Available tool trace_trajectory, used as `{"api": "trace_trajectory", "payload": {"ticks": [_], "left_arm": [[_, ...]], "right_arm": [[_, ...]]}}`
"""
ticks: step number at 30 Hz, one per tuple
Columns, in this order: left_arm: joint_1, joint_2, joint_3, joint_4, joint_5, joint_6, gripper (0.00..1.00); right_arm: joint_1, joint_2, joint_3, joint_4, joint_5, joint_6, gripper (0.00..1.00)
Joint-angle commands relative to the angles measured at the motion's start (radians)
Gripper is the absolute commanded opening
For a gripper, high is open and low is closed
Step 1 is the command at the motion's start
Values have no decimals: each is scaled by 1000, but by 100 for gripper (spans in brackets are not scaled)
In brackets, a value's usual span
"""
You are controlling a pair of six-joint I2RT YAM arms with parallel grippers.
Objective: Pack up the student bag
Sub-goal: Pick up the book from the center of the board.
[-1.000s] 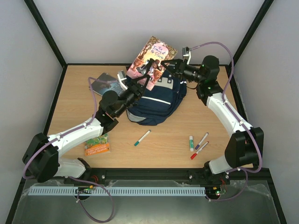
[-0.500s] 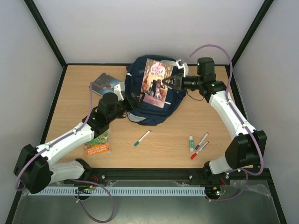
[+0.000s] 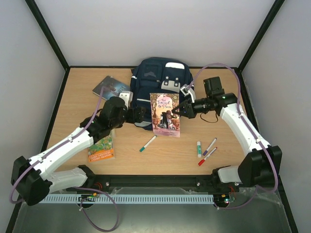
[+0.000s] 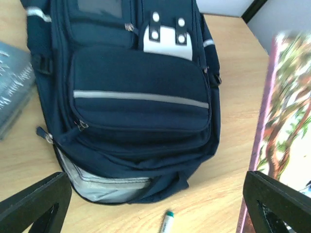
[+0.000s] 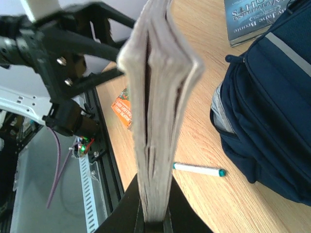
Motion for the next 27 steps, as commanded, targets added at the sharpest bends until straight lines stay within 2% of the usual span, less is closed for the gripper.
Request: {"api": "trace_trajectory", "payload": {"ticks": [1, 4, 6, 10, 13, 15, 17, 18, 20, 23, 27], "left_arm": [[-29, -97, 20, -68, -192, 102, 100], [-28, -159, -43, 10, -242, 119, 99], [-28, -163, -50, 27, -225, 133, 99], [-28, -122, -22, 30, -184, 117, 99], [-29, -56, -10, 29, -252, 126, 100], [-51, 79, 99, -102, -299, 184, 99], [-78, 201, 221, -255, -366, 179, 99], [-87, 203, 215, -228, -361, 175, 100], [-85, 104, 105, -45, -269, 155, 100], [-46, -77, -97, 276, -52, 82, 100], [1, -106, -173, 415, 170, 32, 99]], "right_arm": [[-1, -25, 17, -125, 21, -128, 1], [-2, -38, 14, -136, 25, -136, 1], [-2, -44, 12, -139, 18, -135, 1], [-2, -42, 34, -184, 3, -159, 1], [-2, -38, 69, -219, -12, -169, 1], [-2, -39, 81, -220, -14, -168, 1], [-1, -38, 87, -219, -4, -169, 1], [-2, -36, 90, -220, 0, -172, 1], [-1, -24, 98, -233, 10, -187, 1], [-1, -2, 117, -261, 15, -209, 1], [-2, 18, 143, -287, -11, -218, 1]]}}
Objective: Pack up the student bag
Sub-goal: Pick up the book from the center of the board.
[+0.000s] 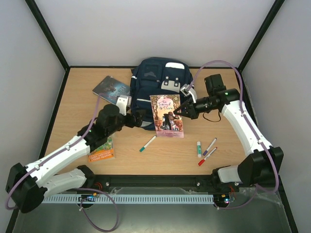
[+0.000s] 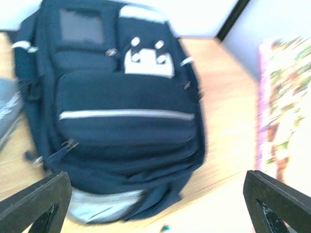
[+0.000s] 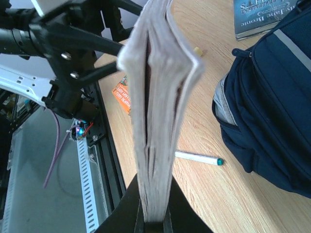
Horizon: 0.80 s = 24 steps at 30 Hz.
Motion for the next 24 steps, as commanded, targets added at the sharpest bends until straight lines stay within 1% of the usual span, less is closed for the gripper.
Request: {"api": "trace_trajectory", "payload": {"ticks": [1, 3, 4, 5, 6, 9, 12, 15, 20, 21, 24], "left_arm": [[51, -11, -61, 301, 313, -89, 99], [71, 1, -128, 431, 429, -169, 99], [74, 7, -171, 538, 481, -227, 98], [73, 15, -215, 639, 520, -276, 98], [73, 26, -239, 702, 543, -322, 97], [72, 52, -238, 737, 572, -334, 95], [64, 73, -239, 790, 612, -338, 94], [47, 111, -216, 786, 647, -313, 91], [42, 162, -182, 803, 687, -316, 77], [42, 167, -176, 807, 691, -320, 73], [42, 180, -155, 795, 701, -325, 55]], "right_arm": [[-2, 23, 48, -70, -50, -35, 1], [-1, 27, 57, -68, -66, -32, 1], [-2, 29, 61, -69, -73, -33, 1], [-2, 35, 66, -73, -85, -38, 1], [-1, 39, 73, -88, -99, -45, 1], [-1, 60, 100, -135, -149, -68, 1], [-2, 69, 103, -146, -183, -68, 1], [-1, 81, 102, -146, -188, -55, 1], [2, 93, 106, -143, -212, -27, 1], [1, 92, 104, -139, -216, -21, 1], [2, 92, 96, -118, -219, 5, 1]]}}
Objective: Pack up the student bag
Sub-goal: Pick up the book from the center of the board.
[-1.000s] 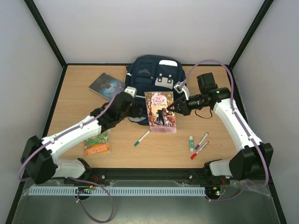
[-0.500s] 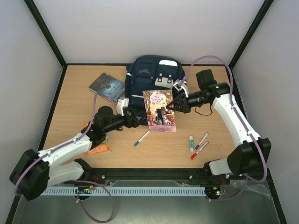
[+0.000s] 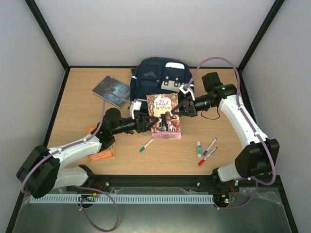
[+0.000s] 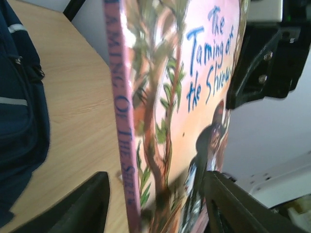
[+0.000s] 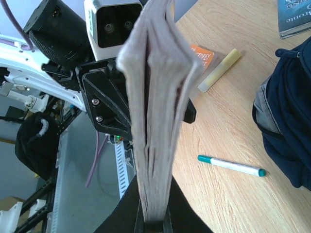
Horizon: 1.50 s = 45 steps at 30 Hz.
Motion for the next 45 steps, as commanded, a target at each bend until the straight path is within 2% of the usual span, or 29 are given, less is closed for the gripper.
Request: {"api": "trace_trajectory", "payload": {"ticks": [1, 3, 5, 6, 9, 10, 15, 21, 29, 45], "left_arm": [[-3, 15, 55, 66, 53, -4, 49], [-3, 20, 58, 79, 66, -17, 40], [-3, 20, 64, 84, 73, -33, 16], [-3, 19, 66, 85, 69, -41, 5], [-3, -1, 56, 95, 24, -78, 3], [-3, -10, 52, 103, 10, -88, 2], [4, -40, 58, 111, -35, -118, 2], [13, -41, 92, 8, -100, -78, 2], [27, -38, 117, -72, -162, -42, 2], [27, -50, 130, -131, -152, 24, 2]], "right_arm": [[2, 1, 18, -5, -64, 47, 1], [1, 1, 4, 26, -70, 82, 1], [1, -2, -16, 64, -86, 122, 5], [1, -4, -30, 92, -93, 151, 15], [2, -14, -91, 185, -134, 228, 40], [1, -16, -116, 219, -148, 255, 45], [2, -10, -181, 281, -199, 318, 52], [1, -32, -209, 279, -264, 304, 45], [1, -102, -279, 312, -229, 309, 29], [1, -82, -287, 369, -177, 394, 1]]}}
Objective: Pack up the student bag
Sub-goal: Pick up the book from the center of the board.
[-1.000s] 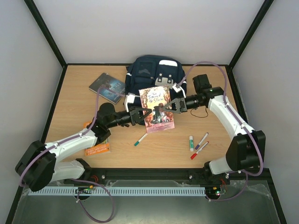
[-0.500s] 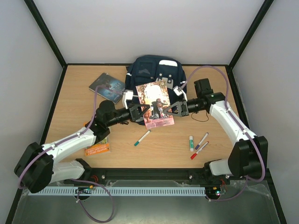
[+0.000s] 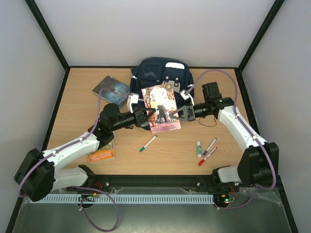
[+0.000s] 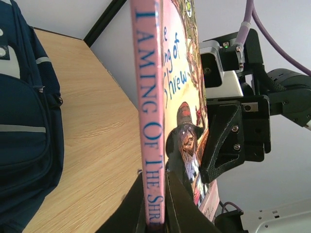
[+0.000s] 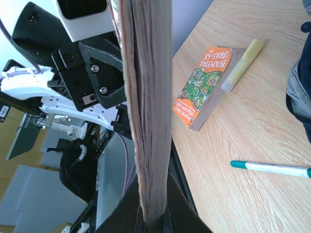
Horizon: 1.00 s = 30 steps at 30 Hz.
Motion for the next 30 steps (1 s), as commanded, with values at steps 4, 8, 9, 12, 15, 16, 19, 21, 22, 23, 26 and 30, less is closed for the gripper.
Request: {"api": "trace_trajectory", "payload": {"ticks": [4, 8, 9, 12, 15, 16, 19, 21, 22, 23, 26, 30], "left_arm": [[14, -20, 41, -61, -71, 69, 5], [16, -1, 118, -216, -121, 129, 59], [17, 7, 142, -268, -140, 144, 69], [30, 30, 196, -406, -194, 178, 77], [61, 55, 239, -514, -253, 200, 79], [73, 66, 257, -554, -282, 203, 81], [128, 116, 307, -673, -331, 202, 81], [167, 156, 342, -739, -341, 206, 81], [185, 179, 360, -778, -352, 203, 81], [203, 206, 379, -811, -361, 197, 81], [274, 269, 399, -850, -352, 165, 79], [348, 351, 403, -805, -280, 113, 76]], "right_arm": [[4, -2, -2, 13, 47, 37, 1], [-6, -18, 15, 29, 201, 45, 1], [-15, -24, 17, 37, 238, 47, 1], [-70, -40, 9, 71, 313, 60, 1], [-113, -63, -4, 70, 406, 11, 1], [-123, -77, -19, 77, 437, -2, 1], [-146, -130, -87, 120, 491, -28, 1], [-151, -167, -142, 165, 528, -29, 1], [-154, -184, -172, 193, 541, -20, 1], [-156, -201, -200, 221, 552, -10, 1], [-158, -232, -226, 244, 595, -20, 1], [-160, -248, -256, 266, 638, -21, 1]]}}
